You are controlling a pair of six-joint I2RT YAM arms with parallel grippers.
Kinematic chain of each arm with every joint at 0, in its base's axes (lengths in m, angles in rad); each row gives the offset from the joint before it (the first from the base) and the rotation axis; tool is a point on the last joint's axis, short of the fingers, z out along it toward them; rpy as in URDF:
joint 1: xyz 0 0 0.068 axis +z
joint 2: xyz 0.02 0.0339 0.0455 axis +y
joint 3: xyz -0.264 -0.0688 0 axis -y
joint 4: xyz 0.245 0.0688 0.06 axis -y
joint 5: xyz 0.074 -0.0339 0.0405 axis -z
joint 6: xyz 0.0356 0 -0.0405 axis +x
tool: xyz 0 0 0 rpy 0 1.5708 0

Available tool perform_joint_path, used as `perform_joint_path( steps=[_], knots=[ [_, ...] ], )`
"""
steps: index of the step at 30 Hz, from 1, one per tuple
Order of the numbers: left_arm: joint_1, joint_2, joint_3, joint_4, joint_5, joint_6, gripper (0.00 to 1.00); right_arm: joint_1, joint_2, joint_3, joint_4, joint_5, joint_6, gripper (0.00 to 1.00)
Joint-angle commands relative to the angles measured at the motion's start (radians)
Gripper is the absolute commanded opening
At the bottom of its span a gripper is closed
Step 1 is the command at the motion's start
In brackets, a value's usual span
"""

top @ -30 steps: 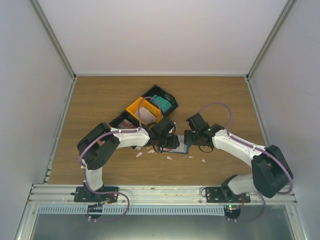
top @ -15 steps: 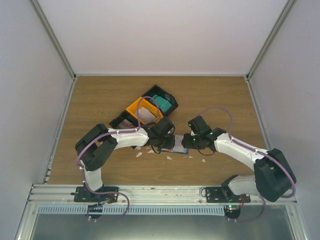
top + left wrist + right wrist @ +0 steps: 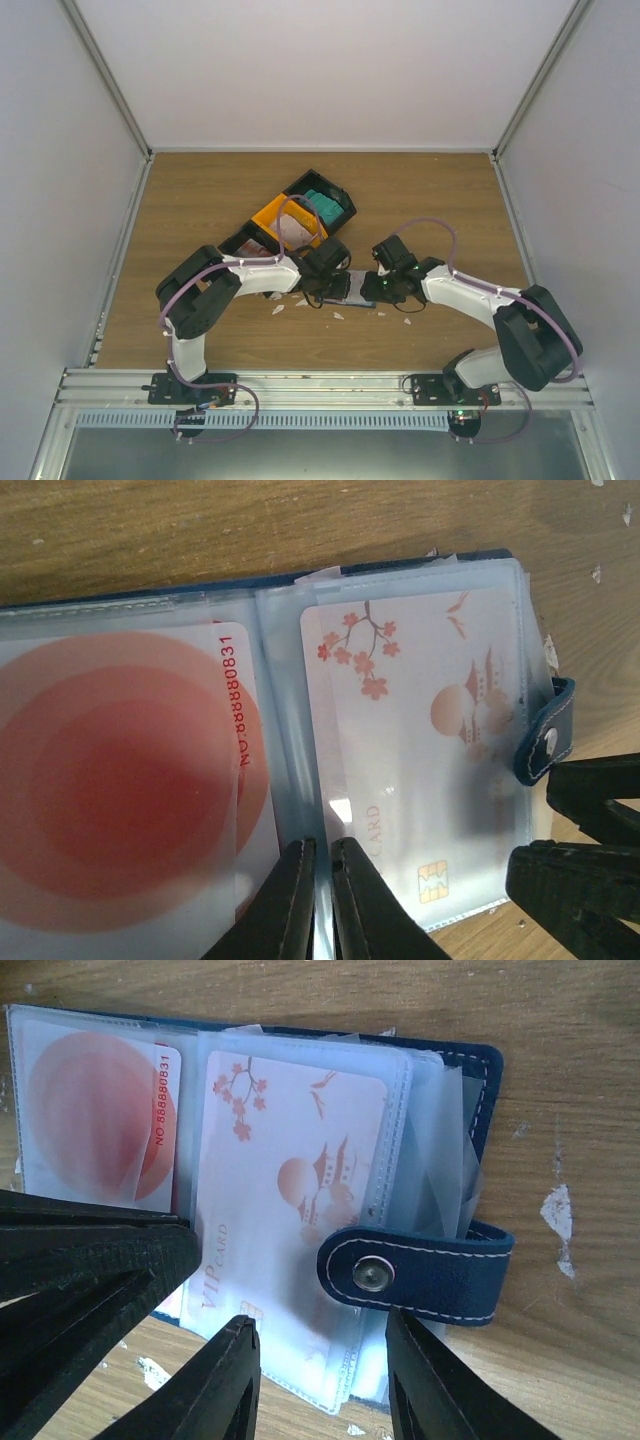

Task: Put the credit cards into the card holder
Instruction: Turn over the card slot in the card holder.

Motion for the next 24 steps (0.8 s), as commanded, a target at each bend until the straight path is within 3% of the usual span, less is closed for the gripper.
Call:
perform_joint_path(
  steps=[1, 8, 14, 24],
  knots=[
    [-0.006, 0.031, -0.005, -0.022, -0.034, 0.014, 0.10, 0.005, 0.020, -0.011, 0.034, -0.009, 0.005, 0.36],
    [-0.006, 0.030, -0.019, -0.026, -0.048, 0.009, 0.08, 0.007, 0.022, -0.013, 0.041, -0.035, 0.009, 0.31],
    [-0.006, 0.027, -0.015, -0.031, -0.057, 0.008, 0.07, 0.011, -0.017, -0.028, 0.002, -0.021, 0.044, 0.39],
    [-0.006, 0.031, -0.013, -0.030, -0.059, 0.008, 0.06, 0.011, -0.028, -0.061, 0.051, -0.100, 0.048, 0.31]
  ],
)
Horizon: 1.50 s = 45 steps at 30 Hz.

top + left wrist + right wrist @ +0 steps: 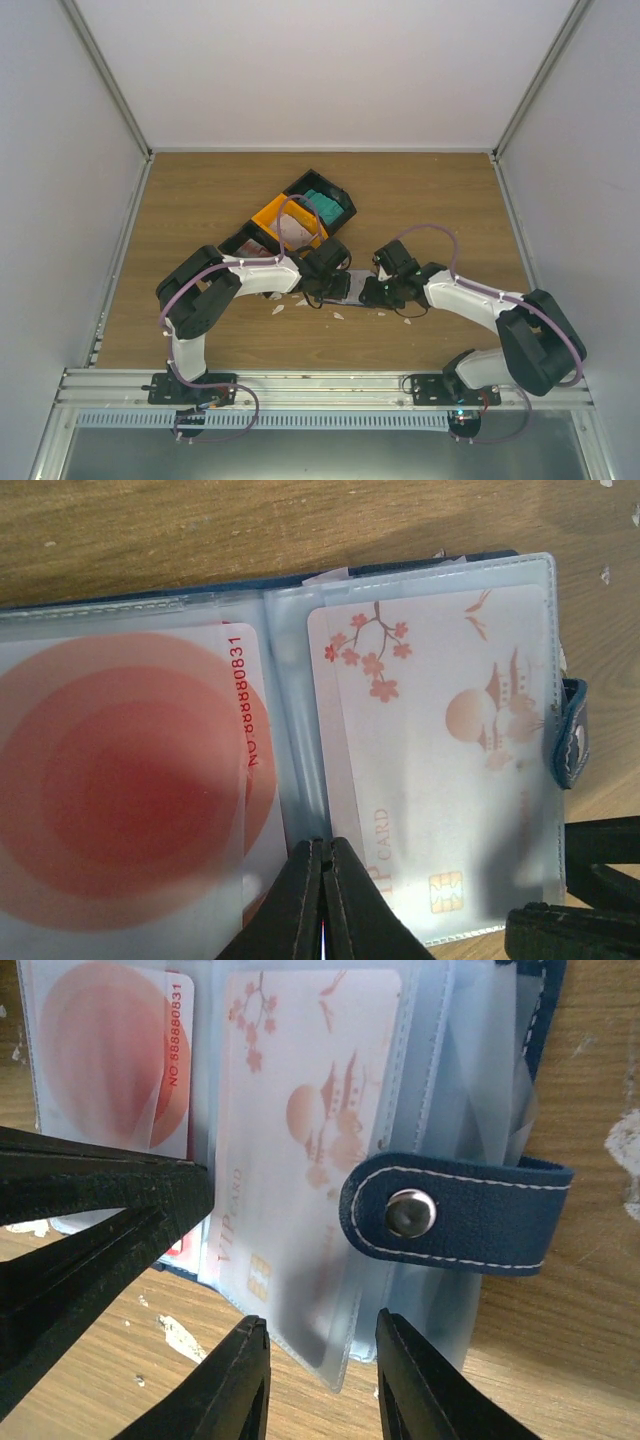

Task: Put the credit cards into the card holder
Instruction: Turn over the card slot in the card holder.

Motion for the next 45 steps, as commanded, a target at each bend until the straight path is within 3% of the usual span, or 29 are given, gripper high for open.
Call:
perform_joint_path(
  steps=[1, 21, 24, 32, 38, 40, 45],
  knots=[
    [-0.004, 0.031, -0.013, -0.028, -0.042, 0.006, 0.06, 0.006, 0.001, -0.010, 0.027, -0.031, 0.016, 0.30],
    [-0.004, 0.006, -0.021, -0.011, -0.028, 0.010, 0.06, 0.003, 0.049, -0.015, 0.172, -0.043, 0.073, 0.11],
    [-0.004, -0.033, -0.020, -0.003, -0.029, 0.015, 0.11, 0.003, 0.075, -0.003, 0.158, -0.008, 0.057, 0.01],
    [-0.001, -0.197, 0.003, -0.055, -0.130, 0.034, 0.28, 0.001, 0.034, 0.053, -0.043, 0.123, -0.050, 0.01],
    [0.017, -0.282, -0.003, -0.094, -0.206, 0.047, 0.33, 0.002, 0.056, 0.092, -0.099, 0.149, -0.092, 0.01],
    [0.030, -0.299, -0.015, -0.100, -0.207, 0.050, 0.33, 0.001, 0.073, 0.114, -0.093, 0.148, -0.094, 0.09],
    [0.060, -0.338, -0.052, -0.104, -0.199, 0.054, 0.33, 0.002, 0.090, 0.172, -0.063, 0.099, -0.092, 0.41]
  ],
)
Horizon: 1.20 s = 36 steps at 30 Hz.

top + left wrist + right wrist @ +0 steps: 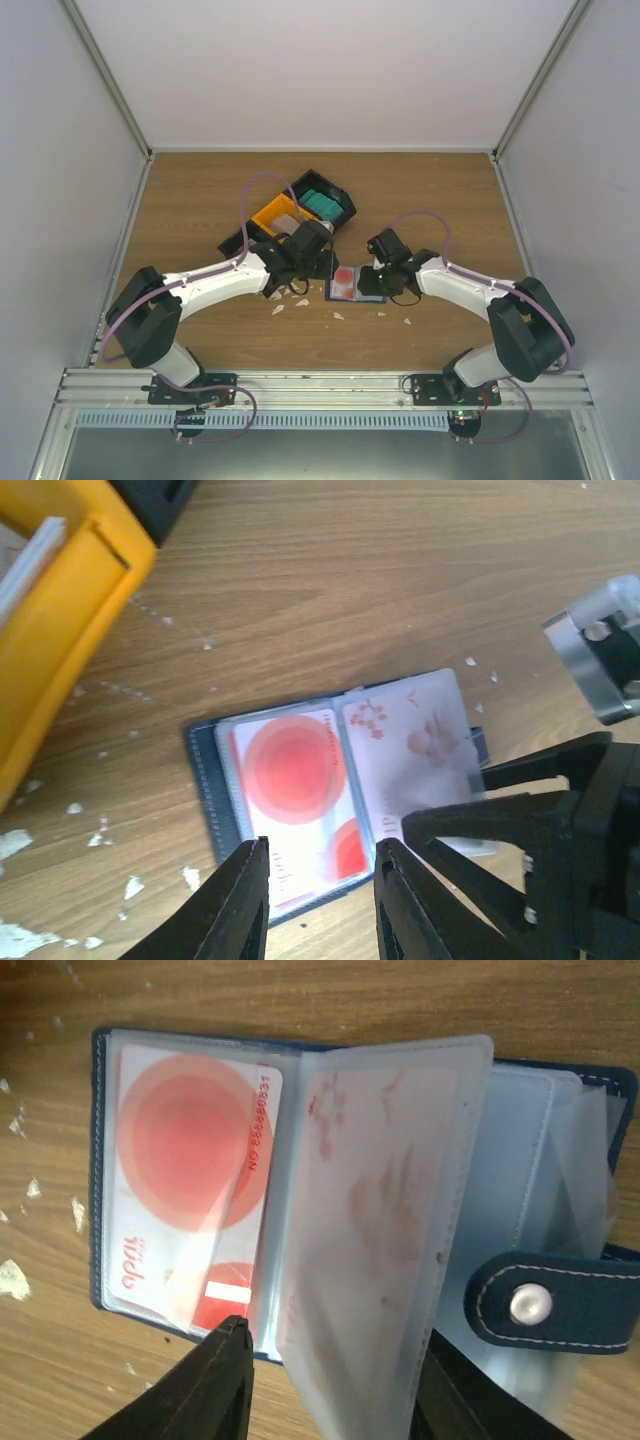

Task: Put the credit cards into the card holder
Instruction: Turn over the card slot in the card holder.

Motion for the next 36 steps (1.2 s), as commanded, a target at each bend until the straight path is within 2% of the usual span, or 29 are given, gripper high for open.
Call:
perform_joint_path(
  steps=[1, 13, 16, 20, 24, 29, 36],
  knots=[
    [0.032, -0.051, -0.041, -0.009, -0.029, 0.014, 0.33, 0.003, 0.014, 0.060, 0.002, -0.021, -0.016, 0.44],
    [0.106, -0.108, -0.086, -0.002, 0.008, 0.017, 0.34, 0.003, 0.046, 0.068, 0.122, -0.179, -0.025, 0.48],
    [0.119, -0.125, -0.092, 0.005, 0.015, 0.015, 0.37, 0.004, 0.063, 0.054, 0.185, -0.249, -0.030, 0.54],
    [0.133, -0.172, -0.126, 0.047, 0.043, 0.008, 0.45, 0.006, 0.105, 0.030, 0.259, -0.300, -0.024, 0.59],
    [0.153, -0.202, -0.143, 0.052, 0.045, 0.009, 0.55, 0.007, 0.164, 0.018, 0.303, -0.311, -0.016, 0.60],
    [0.180, -0.235, -0.152, 0.062, 0.090, 0.046, 0.63, 0.007, 0.157, 0.022, 0.296, -0.279, -0.011, 0.59],
    [0.200, -0.238, -0.092, 0.021, 0.151, 0.182, 0.68, 0.004, -0.035, 0.054, 0.181, -0.080, -0.003, 0.60]
  ],
)
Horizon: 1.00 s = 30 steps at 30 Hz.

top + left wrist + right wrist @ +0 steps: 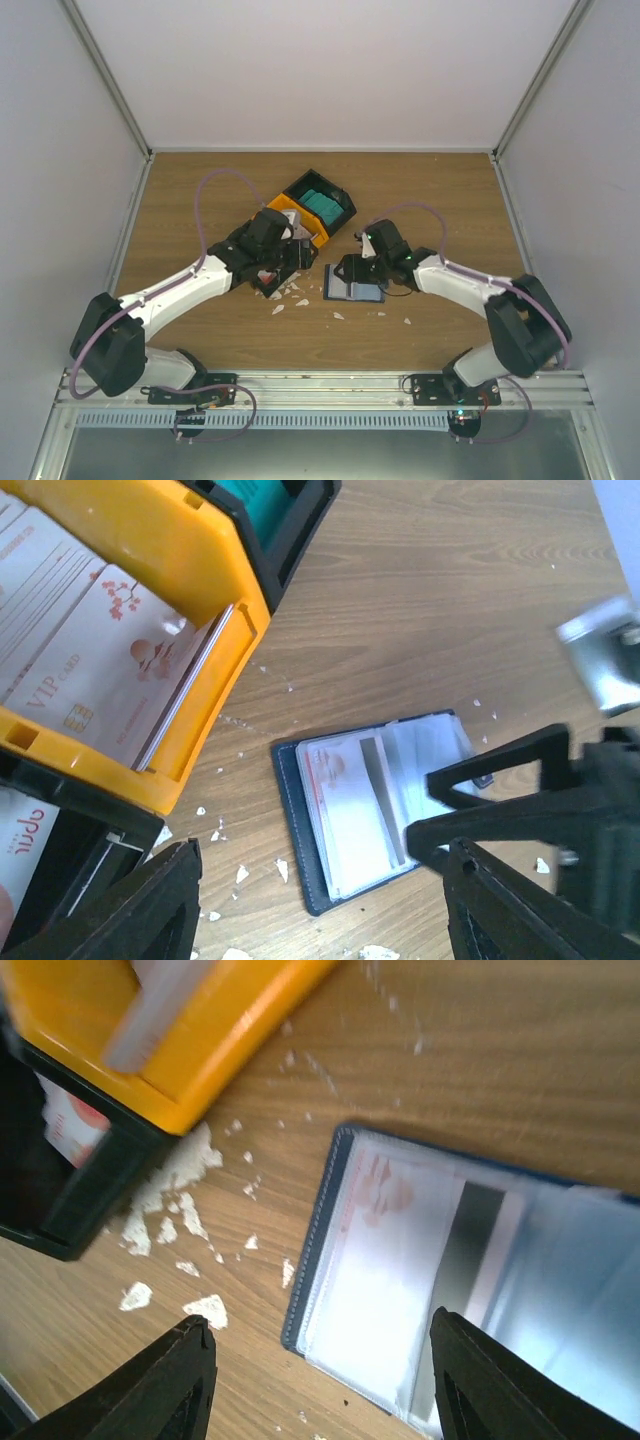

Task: Put the credit cards into the card holder
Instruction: Turn over the card slot in the card holder, then pick up the credit card from the storage box.

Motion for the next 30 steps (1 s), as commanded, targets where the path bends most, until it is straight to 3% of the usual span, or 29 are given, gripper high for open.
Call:
perform_joint_path(
  steps=[1, 11, 19, 24, 30],
  knots=[
    [0.010, -0.005, 0.067, -0.005, 0.030, 0.121, 0.68, 0.000, -0.129, 0.029, -0.072, 0.158, 0.013, 0.60],
    [0.017, 0.169, 0.251, -0.158, 0.021, 0.306, 0.67, -0.003, -0.273, -0.027, -0.145, 0.281, 0.060, 0.60],
    [0.030, 0.366, 0.402, -0.246, -0.052, 0.419, 0.58, -0.009, -0.301, -0.056, -0.162, 0.309, 0.063, 0.61],
    [0.057, 0.478, 0.485, -0.303, -0.089, 0.437, 0.64, -0.010, -0.299, -0.074, -0.153, 0.309, 0.062, 0.61],
    [0.075, 0.577, 0.557, -0.357, 0.003, 0.501, 0.69, -0.013, -0.283, -0.081, -0.146, 0.308, 0.055, 0.61]
  ],
)
